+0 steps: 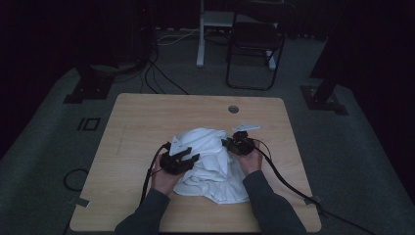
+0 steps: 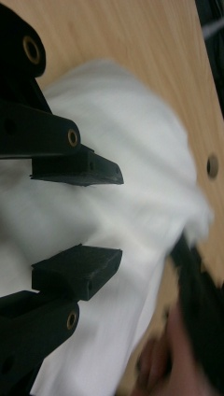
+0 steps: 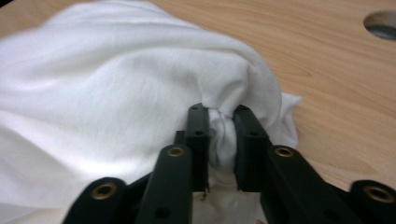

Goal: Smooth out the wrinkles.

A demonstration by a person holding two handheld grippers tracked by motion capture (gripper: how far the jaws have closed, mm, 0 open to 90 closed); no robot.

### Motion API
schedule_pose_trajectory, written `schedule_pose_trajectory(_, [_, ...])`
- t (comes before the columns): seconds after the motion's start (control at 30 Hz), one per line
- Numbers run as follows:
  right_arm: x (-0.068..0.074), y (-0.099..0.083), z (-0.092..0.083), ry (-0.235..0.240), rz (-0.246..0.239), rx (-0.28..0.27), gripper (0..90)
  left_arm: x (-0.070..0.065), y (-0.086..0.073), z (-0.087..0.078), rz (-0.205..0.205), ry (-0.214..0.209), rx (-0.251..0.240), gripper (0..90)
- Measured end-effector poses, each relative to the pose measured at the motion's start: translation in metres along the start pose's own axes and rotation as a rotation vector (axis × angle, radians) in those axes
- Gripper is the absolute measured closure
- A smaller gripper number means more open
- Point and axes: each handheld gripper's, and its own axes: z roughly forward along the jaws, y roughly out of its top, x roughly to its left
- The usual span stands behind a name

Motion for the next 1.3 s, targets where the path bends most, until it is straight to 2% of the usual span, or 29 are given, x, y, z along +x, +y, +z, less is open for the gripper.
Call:
schedule_pose_trajectory(0.07, [-0.003, -0.001, 0.003, -0.007, 0.022, -0.001, 80.6, -0.013, -0.011, -0.004, 0.038, -0.032, 0.029, 61.0])
schedule_pose_trajectory(0.13, [-0.005, -0.001, 0.003, -0.012, 0.031, -0.003, 80.7, -0.023, -0.024, -0.003, 0.075, -0.026, 0.062, 68.7])
schedule_pose_trajectory(0.17, [-0.006, -0.001, 0.003, -0.015, 0.039, -0.007, 80.7, -0.026, -0.030, -0.003, 0.079, -0.041, 0.066, 72.6])
schedule_pose_trajectory(0.23, [-0.008, 0.000, 0.003, -0.024, 0.052, -0.016, 80.8, -0.031, -0.037, -0.006, 0.045, -0.069, 0.053, 77.1])
schedule_pose_trajectory(0.3, [-0.009, 0.002, 0.002, -0.028, 0.070, -0.027, 80.4, -0.037, -0.041, -0.010, 0.048, -0.090, 0.043, 76.8])
schedule_pose_trajectory(0.37, [-0.009, 0.003, 0.002, -0.029, 0.077, -0.033, 78.5, -0.040, -0.043, -0.011, 0.064, -0.100, 0.060, 74.4])
schedule_pose_trajectory(0.43, [-0.009, 0.003, 0.002, -0.033, 0.073, -0.029, 74.7, -0.041, -0.042, -0.016, 0.055, -0.120, 0.050, 68.3])
schedule_pose_trajectory(0.47, [-0.009, 0.003, 0.002, -0.037, 0.077, -0.028, 72.5, -0.040, -0.041, -0.019, 0.056, -0.121, 0.038, 64.7])
schedule_pose_trajectory(0.57, [-0.008, 0.002, -0.006, -0.025, 0.080, -0.031, 57.9, -0.029, -0.035, -0.025, 0.047, -0.099, -0.001, 58.0])
schedule_pose_trajectory(0.67, [-0.001, 0.001, -0.025, -0.001, 0.062, -0.072, 48.7, -0.010, -0.026, -0.033, -0.003, -0.078, -0.056, 55.9])
schedule_pose_trajectory(0.73, [0.005, -0.001, -0.039, 0.029, 0.049, -0.108, 47.0, 0.002, -0.019, -0.037, -0.026, -0.058, -0.094, 55.1])
schedule_pose_trajectory(0.8, [0.012, -0.004, -0.047, 0.067, 0.028, -0.120, 46.4, 0.013, -0.012, -0.034, -0.048, -0.038, -0.095, 54.7])
schedule_pose_trajectory(0.87, [0.020, -0.008, -0.046, 0.105, 0.017, -0.091, 45.9, 0.021, -0.007, -0.024, -0.064, -0.033, -0.070, 54.2])
schedule_pose_trajectory(0.9, [0.022, -0.010, -0.042, 0.107, 0.002, -0.057, 46.4, 0.024, -0.005, -0.013, -0.068, -0.029, -0.041, 53.9])
schedule_pose_trajectory(0.93, [0.025, -0.014, -0.034, 0.093, -0.020, 0.009, 59.9, 0.026, -0.004, -0.006, -0.081, -0.027, -0.017, 53.5])
schedule_pose_trajectory(0.97, [0.025, -0.016, -0.031, 0.107, -0.022, 0.035, 71.6, 0.027, -0.005, -0.001, -0.086, -0.021, 0.004, 53.5])
schedule_pose_trajectory(1.0, [0.023, -0.019, -0.030, 0.117, -0.019, 0.037, 78.9, 0.026, -0.007, 0.003, -0.089, -0.022, 0.019, 53.5])
schedule_pose_trajectory(1.03, [0.021, -0.021, -0.032, 0.107, -0.013, 0.036, 83.2, 0.025, -0.009, 0.007, -0.084, -0.023, 0.032, 53.5])
schedule_pose_trajectory(1.17, [0.006, -0.028, -0.050, 0.067, 0.026, -0.012, 83.6, 0.024, -0.016, 0.013, -0.063, -0.005, 0.047, 53.6])
schedule_pose_trajectory(1.27, [0.000, -0.034, -0.053, 0.057, 0.039, 0.017, 83.1, 0.027, -0.015, 0.014, -0.071, -0.009, 0.042, 53.7])
schedule_pose_trajectory(1.3, [-0.001, -0.037, -0.052, 0.056, 0.036, 0.033, 82.8, 0.027, -0.013, 0.018, -0.048, 0.011, 0.044, 53.7])
